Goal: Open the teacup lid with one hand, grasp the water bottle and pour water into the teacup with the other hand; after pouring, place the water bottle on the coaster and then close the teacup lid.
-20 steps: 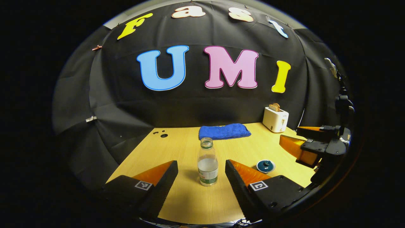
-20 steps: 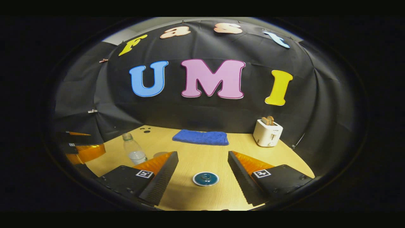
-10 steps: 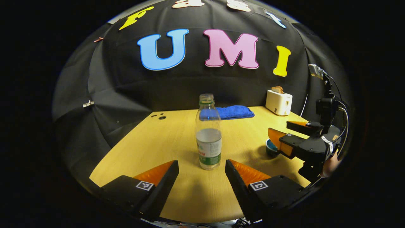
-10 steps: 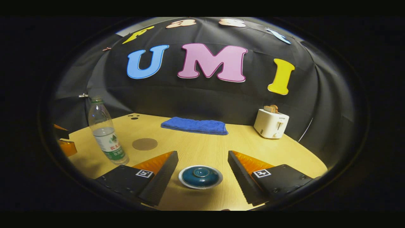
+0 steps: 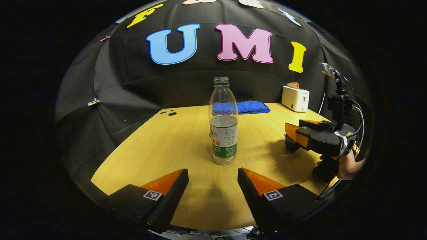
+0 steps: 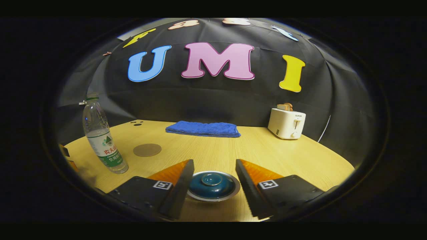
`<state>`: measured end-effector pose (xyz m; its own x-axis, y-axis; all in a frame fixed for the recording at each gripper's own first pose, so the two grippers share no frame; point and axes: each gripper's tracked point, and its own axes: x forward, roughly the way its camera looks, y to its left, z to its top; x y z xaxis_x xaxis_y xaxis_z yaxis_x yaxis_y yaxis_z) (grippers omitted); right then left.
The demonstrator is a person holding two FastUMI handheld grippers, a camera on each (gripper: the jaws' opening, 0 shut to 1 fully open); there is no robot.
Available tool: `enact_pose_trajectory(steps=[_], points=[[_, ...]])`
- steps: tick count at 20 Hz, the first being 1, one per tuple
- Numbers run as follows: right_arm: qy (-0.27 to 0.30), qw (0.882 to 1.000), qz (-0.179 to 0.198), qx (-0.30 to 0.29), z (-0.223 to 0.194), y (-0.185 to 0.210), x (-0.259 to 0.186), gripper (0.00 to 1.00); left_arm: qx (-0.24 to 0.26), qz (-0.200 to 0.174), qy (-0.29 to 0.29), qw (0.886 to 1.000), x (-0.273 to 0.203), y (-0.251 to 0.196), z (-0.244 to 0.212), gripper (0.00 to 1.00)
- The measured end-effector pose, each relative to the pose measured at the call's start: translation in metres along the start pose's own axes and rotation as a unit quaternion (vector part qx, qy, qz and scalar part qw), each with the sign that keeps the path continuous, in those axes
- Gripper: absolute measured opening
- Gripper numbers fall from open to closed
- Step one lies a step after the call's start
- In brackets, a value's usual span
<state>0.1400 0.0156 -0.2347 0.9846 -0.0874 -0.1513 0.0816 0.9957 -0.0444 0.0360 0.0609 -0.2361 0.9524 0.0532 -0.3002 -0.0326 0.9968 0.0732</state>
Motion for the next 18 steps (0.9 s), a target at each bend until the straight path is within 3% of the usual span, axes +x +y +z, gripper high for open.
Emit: enact_pose_trajectory(steps=[3, 7, 8, 10, 12, 16, 18], points=[[0.016, 1.0, 0.001, -0.004, -0.004, 0.004, 0.001, 0.56, -0.001, -0.003, -0.005, 1.0, 0.001, -0.004, 0.005, 0.95], [0.021, 1.0, 0.009, -0.008, -0.005, 0.01, -0.001, 0.38, 0.012, -0.01, -0.009, 1.0, 0.002, -0.009, 0.007, 0.95], [0.021, 1.0, 0.01, -0.009, -0.005, 0.01, 0.0, 0.44, 0.015, -0.012, -0.011, 1.0, 0.002, -0.01, 0.008, 0.94], [0.023, 1.0, 0.01, -0.008, -0.005, 0.008, 0.004, 0.31, 0.018, -0.015, -0.012, 1.0, 0.003, -0.012, 0.007, 0.94], [0.026, 0.999, 0.017, -0.011, -0.003, 0.011, 0.003, 0.36, 0.016, -0.015, -0.011, 1.0, 0.004, -0.012, 0.008, 0.94], [0.034, 0.999, 0.029, -0.012, -0.003, 0.013, 0.004, 0.27, 0.014, -0.015, -0.019, 1.0, 0.011, -0.011, 0.015, 0.94], [0.036, 0.999, 0.031, -0.014, 0.0, 0.012, 0.004, 0.31, 0.024, -0.021, -0.028, 0.999, 0.019, -0.012, 0.023, 0.94]])
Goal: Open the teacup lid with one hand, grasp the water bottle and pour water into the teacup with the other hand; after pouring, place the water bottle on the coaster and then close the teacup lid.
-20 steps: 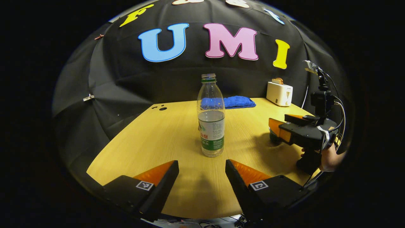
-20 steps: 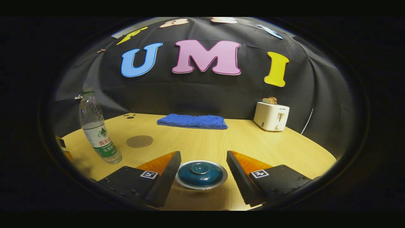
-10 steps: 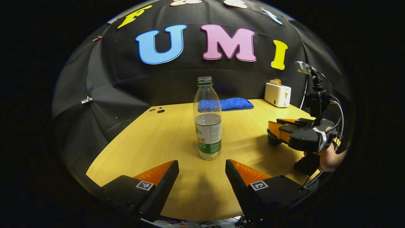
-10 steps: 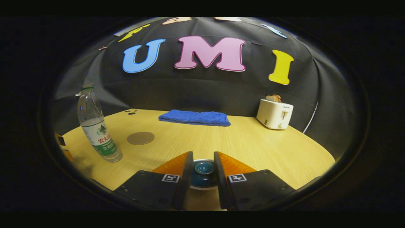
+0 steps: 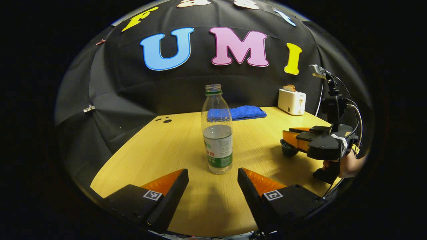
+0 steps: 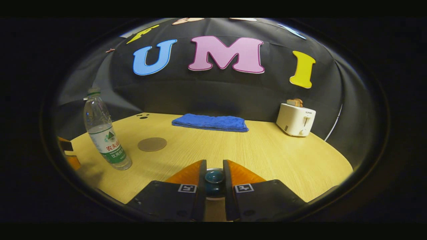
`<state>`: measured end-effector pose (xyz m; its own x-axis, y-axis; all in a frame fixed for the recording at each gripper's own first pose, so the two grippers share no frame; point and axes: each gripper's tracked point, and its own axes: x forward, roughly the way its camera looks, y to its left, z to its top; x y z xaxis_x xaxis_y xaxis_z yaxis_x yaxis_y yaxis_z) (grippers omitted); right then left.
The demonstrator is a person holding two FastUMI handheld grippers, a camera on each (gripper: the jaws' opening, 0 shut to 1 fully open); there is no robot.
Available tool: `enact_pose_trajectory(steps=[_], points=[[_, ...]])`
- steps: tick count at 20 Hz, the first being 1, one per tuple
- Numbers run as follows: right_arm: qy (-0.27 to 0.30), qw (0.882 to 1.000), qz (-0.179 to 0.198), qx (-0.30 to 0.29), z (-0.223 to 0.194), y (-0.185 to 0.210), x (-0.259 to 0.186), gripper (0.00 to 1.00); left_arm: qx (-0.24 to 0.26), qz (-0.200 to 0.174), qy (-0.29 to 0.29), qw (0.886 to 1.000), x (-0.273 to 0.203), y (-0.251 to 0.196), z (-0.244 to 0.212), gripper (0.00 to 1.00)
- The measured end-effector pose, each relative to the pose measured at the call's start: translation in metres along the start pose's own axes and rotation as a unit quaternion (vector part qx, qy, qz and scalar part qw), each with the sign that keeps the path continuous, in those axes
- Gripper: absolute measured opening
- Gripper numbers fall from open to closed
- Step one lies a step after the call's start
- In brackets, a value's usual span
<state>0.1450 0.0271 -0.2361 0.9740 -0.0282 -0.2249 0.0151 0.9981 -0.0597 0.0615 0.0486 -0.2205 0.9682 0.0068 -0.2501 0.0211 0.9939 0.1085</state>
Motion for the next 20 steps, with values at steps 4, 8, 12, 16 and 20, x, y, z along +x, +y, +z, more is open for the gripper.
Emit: enact_pose_trajectory(steps=[4, 8, 12, 16, 20], points=[[-0.006, 1.0, 0.007, 0.001, 0.015, 0.001, -0.004, 0.28, -0.001, -0.009, -0.01, 1.0, 0.019, 0.0, 0.007, 0.95], [-0.015, 1.0, 0.008, -0.001, 0.031, -0.007, -0.012, 0.31, -0.015, -0.012, -0.039, 0.999, 0.044, -0.001, 0.028, 0.95], [-0.013, 1.0, -0.006, 0.005, 0.035, -0.02, -0.024, 0.31, -0.011, -0.025, -0.064, 0.998, 0.071, -0.005, 0.043, 0.95], [-0.008, 1.0, -0.014, 0.0, 0.031, -0.027, -0.031, 0.27, -0.024, -0.033, -0.075, 0.996, 0.099, -0.004, 0.052, 0.95], [-0.005, 1.0, -0.016, 0.0, 0.028, -0.031, -0.036, 0.31, -0.019, -0.042, -0.08, 0.996, 0.12, -0.007, 0.056, 0.95]])
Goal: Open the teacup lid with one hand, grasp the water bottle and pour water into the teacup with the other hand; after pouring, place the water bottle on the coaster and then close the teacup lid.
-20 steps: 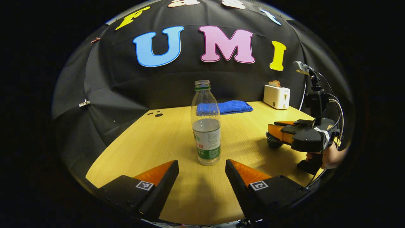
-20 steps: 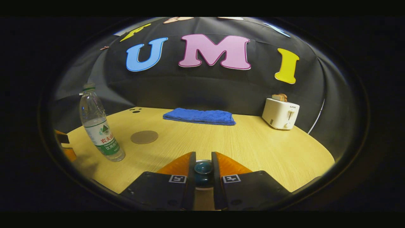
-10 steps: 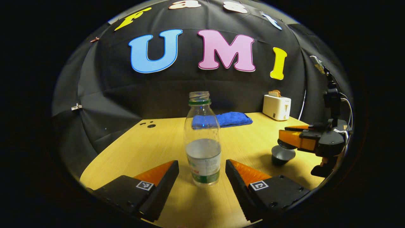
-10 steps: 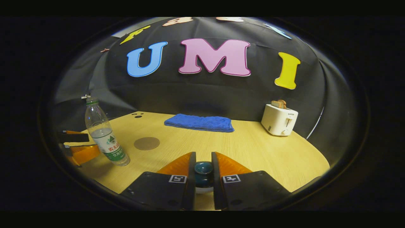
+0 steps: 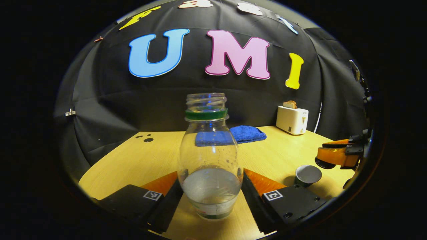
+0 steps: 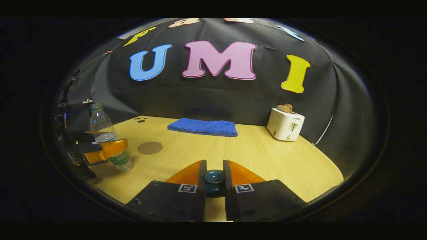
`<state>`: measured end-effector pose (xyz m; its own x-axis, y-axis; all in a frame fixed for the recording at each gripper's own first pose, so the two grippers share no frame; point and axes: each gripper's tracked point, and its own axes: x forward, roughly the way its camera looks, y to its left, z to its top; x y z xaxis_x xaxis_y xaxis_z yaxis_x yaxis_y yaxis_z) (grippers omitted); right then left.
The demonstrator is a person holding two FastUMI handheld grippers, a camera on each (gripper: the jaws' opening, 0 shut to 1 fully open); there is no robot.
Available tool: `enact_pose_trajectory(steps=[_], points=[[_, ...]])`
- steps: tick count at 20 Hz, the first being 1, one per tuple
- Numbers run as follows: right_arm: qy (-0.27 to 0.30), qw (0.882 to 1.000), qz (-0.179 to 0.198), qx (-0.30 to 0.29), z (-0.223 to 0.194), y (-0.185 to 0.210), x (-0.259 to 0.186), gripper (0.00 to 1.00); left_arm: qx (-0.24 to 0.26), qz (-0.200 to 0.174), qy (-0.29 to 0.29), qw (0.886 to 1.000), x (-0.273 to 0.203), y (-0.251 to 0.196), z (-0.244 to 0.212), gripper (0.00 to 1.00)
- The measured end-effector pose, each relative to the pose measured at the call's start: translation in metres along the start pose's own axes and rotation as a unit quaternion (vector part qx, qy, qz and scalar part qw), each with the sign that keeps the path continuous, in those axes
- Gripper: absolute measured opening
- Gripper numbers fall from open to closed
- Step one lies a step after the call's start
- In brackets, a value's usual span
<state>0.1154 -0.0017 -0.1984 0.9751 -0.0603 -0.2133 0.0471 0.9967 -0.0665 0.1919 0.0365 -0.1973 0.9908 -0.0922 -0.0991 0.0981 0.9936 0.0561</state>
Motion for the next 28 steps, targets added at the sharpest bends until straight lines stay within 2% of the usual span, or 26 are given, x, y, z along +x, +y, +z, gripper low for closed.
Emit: enact_pose_trajectory(steps=[2, 4, 6, 7, 8, 10, 12, 15, 18, 20, 21, 23, 24, 25, 28], points=[[-0.001, 1.0, -0.003, 0.001, 0.0, -0.003, -0.003, 0.31, 0.002, -0.003, -0.003, 1.0, 0.004, -0.003, 0.001, 0.93], [0.0, 1.0, -0.006, 0.002, -0.001, -0.007, -0.005, 0.22, 0.005, -0.003, -0.007, 1.0, 0.007, -0.003, 0.002, 0.87], [0.002, 1.0, -0.008, 0.004, -0.002, -0.012, -0.007, 0.31, 0.006, -0.005, -0.008, 1.0, 0.01, -0.004, 0.003, 0.83], [0.003, 1.0, -0.009, 0.005, -0.003, -0.015, -0.008, 0.31, 0.01, -0.008, -0.007, 1.0, 0.011, -0.006, 0.004, 0.81], [0.003, 1.0, -0.011, 0.005, -0.003, -0.017, -0.01, 0.31, 0.028, -0.003, -0.003, 1.0, 0.012, -0.006, 0.004, 0.8], [0.001, 1.0, -0.015, 0.005, -0.001, -0.025, -0.013, 0.31, 0.099, 0.016, 0.004, 0.995, 0.014, -0.001, 0.007, 0.78], [0.0, 1.0, -0.019, 0.004, -0.001, -0.035, -0.017, 0.31, 0.183, 0.018, -0.006, 0.983, 0.014, -0.01, 0.019, 0.77], [-0.002, 1.0, -0.025, 0.001, -0.001, -0.049, -0.024, 0.31, 0.314, 0.006, -0.015, 0.949, 0.021, -0.03, 0.034, 0.77], [-0.003, 1.0, -0.03, -0.002, -0.002, -0.064, -0.029, 0.31, 0.413, -0.017, -0.023, 0.91, 0.023, -0.054, 0.034, 0.77], [-0.003, 0.999, -0.033, -0.001, -0.004, -0.073, -0.032, 0.22, 0.469, -0.026, -0.019, 0.883, 0.03, -0.065, 0.028, 0.76], [-0.003, 0.999, -0.034, -0.001, -0.005, -0.078, -0.034, 0.31, 0.496, -0.026, -0.016, 0.868, 0.035, -0.068, 0.025, 0.76], [-0.003, 0.999, -0.037, 0.001, -0.008, -0.088, -0.034, 0.22, 0.542, -0.033, -0.006, 0.84, 0.043, -0.076, 0.015, 0.77], [-0.003, 0.999, -0.038, 0.002, -0.01, -0.093, -0.036, 0.27, 0.559, -0.038, 0.0, 0.828, 0.045, -0.078, 0.01, 0.77], [-0.003, 0.999, -0.039, 0.002, -0.011, -0.098, -0.037, 0.22, 0.573, -0.044, 0.004, 0.818, 0.048, -0.082, 0.006, 0.77], [0.001, 0.999, -0.045, 0.004, -0.018, -0.112, -0.04, 0.27, 0.623, -0.056, 0.014, 0.78, 0.055, -0.087, -0.003, 0.77]])
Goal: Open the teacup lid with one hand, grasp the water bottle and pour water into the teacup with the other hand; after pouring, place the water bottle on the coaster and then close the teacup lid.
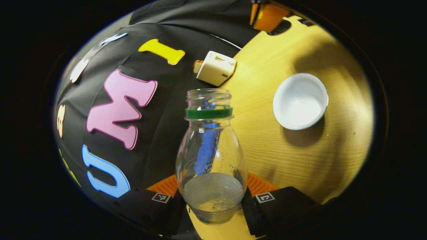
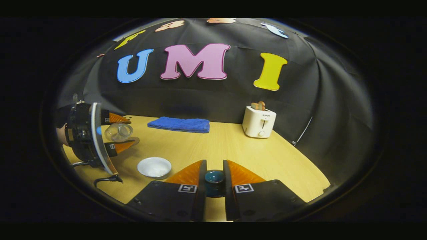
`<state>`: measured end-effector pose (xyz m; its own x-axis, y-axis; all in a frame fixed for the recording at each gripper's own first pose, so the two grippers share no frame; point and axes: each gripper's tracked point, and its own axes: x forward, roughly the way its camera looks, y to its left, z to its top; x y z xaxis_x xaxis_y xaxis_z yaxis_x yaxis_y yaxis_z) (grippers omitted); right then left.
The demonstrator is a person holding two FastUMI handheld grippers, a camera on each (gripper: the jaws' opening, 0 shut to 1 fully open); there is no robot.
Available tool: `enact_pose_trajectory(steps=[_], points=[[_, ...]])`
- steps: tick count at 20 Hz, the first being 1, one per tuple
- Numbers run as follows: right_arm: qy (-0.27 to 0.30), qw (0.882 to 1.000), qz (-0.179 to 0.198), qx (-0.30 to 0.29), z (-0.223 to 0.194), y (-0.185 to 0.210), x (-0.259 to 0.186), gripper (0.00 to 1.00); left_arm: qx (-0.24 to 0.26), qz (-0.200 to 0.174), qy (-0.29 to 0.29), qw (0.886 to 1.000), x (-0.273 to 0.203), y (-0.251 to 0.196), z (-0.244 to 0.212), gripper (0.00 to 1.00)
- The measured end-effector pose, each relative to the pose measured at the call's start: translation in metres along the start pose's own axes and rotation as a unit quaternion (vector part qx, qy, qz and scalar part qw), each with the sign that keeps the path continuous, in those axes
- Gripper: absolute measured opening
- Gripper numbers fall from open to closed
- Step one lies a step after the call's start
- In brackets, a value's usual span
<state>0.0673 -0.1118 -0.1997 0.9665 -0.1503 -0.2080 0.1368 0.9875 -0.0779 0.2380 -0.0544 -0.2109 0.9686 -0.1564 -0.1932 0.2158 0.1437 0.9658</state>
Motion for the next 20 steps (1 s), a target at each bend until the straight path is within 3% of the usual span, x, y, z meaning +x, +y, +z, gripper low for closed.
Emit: enact_pose_trajectory(steps=[4, 5, 9, 12, 15, 20], points=[[0.007, 1.0, -0.004, 0.01, -0.007, -0.012, -0.003, 0.31, 0.078, -0.018, -0.003, 0.997, 0.011, -0.009, 0.005, 0.77], [0.007, 1.0, -0.003, 0.011, -0.007, -0.013, -0.002, 0.22, 0.097, -0.022, -0.004, 0.995, 0.012, -0.008, 0.006, 0.77], [0.006, 1.0, 0.005, 0.014, -0.01, -0.013, -0.005, 0.22, 0.193, -0.015, -0.012, 0.981, 0.019, -0.004, 0.011, 0.77], [0.008, 1.0, 0.013, 0.014, -0.012, -0.009, -0.006, 0.22, 0.214, -0.028, -0.009, 0.976, 0.026, -0.009, 0.008, 0.77], [0.007, 1.0, 0.02, 0.013, -0.01, -0.005, -0.006, 0.31, 0.245, -0.038, -0.016, 0.969, 0.031, -0.013, 0.009, 0.77], [0.009, 0.999, 0.026, 0.016, -0.013, -0.003, -0.006, 0.31, 0.29, -0.042, -0.035, 0.955, 0.032, -0.011, 0.015, 0.77]])
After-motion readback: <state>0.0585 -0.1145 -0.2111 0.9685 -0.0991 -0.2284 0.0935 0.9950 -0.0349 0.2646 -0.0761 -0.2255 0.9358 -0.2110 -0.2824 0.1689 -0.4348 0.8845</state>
